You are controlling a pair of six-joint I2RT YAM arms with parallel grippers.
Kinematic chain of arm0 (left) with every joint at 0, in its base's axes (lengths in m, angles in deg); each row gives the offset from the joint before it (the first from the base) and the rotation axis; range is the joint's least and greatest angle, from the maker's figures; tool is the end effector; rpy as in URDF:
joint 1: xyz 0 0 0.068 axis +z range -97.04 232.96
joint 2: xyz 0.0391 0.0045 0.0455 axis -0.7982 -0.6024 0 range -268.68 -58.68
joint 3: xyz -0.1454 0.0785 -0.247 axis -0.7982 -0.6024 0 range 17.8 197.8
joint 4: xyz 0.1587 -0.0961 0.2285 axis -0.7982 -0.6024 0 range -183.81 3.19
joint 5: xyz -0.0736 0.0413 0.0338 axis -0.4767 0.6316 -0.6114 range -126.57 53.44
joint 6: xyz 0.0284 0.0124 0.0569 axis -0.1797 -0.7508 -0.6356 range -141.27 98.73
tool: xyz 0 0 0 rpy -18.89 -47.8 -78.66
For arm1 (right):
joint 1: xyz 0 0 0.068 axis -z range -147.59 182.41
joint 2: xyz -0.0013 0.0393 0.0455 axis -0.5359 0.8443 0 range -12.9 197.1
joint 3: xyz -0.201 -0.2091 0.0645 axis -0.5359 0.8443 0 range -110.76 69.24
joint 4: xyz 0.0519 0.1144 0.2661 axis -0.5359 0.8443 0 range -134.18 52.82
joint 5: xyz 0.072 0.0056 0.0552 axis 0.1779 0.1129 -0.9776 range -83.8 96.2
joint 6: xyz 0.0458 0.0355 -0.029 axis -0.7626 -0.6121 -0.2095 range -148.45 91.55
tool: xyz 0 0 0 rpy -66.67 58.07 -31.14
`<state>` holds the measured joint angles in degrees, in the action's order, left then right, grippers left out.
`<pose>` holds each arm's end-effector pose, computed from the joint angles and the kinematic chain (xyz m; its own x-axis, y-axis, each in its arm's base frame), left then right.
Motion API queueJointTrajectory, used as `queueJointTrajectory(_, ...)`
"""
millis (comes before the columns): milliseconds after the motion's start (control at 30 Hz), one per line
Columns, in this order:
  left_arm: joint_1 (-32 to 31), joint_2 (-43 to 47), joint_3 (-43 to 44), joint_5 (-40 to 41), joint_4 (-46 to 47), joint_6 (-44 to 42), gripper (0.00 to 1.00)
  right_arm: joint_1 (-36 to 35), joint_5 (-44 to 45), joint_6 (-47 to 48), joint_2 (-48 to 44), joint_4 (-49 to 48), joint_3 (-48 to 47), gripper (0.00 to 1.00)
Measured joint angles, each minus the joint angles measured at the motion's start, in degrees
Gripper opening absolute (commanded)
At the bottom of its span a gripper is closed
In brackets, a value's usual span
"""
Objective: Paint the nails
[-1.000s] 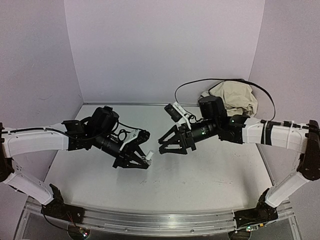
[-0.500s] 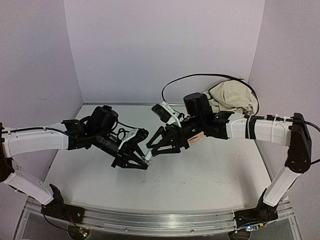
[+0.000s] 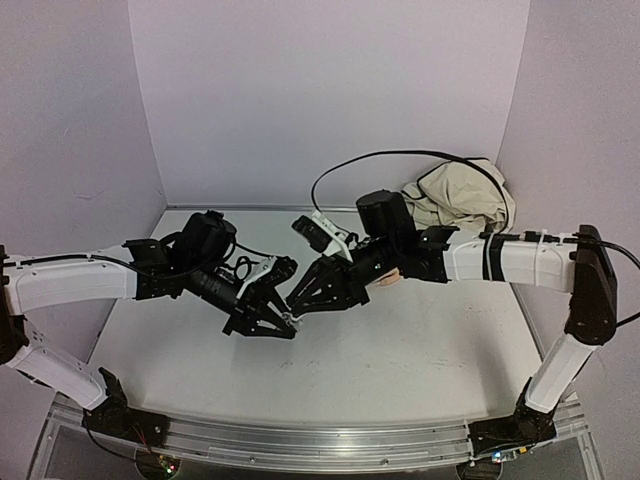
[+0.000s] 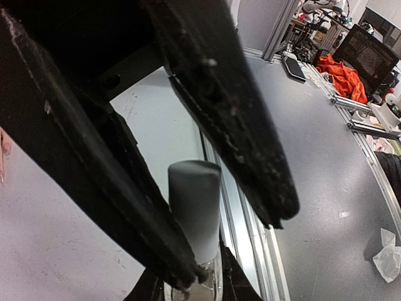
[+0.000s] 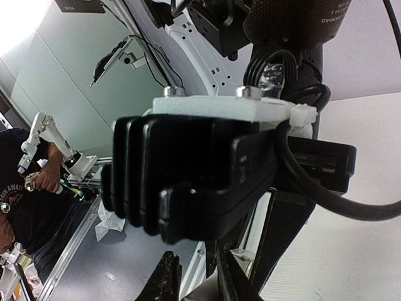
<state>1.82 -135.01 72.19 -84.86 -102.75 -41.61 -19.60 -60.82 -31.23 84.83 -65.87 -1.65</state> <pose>0.1705 -0.2717 0.2794 -0.0526 0.4338 -0.8994 0.9663 -0.2051 -0.1555 0.2274 0.3666 0.3187 -0.0976 -0.0941 -0.9908 -0.8683 -0.4784 0.1309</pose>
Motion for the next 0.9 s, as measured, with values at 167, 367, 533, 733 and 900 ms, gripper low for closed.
queueJointTrajectory(167,0.74,0.00,0.00,0.13,0.68,0.96,0.00,-0.44,2.29,-0.46,0.00,-1.46,0.44,0.33)
queueJointTrajectory(367,1.29,0.00,0.00,0.79,1.55,1.46,0.00,-0.44,7.41,-1.79,-0.17,-4.20,2.60,0.40)
queueJointTrajectory(533,1.68,0.00,0.00,1.14,1.62,1.99,0.00,-0.55,11.43,-3.74,-1.05,-6.36,3.65,0.46)
queueJointTrajectory(733,1.68,0.00,0.00,0.92,2.05,2.16,0.00,-0.37,14.93,-6.80,-2.51,-9.01,6.93,0.51)
queueJointTrajectory(900,1.68,0.00,0.00,0.90,2.08,2.19,0.00,0.39,15.78,-8.33,-5.35,-11.26,10.14,0.48)
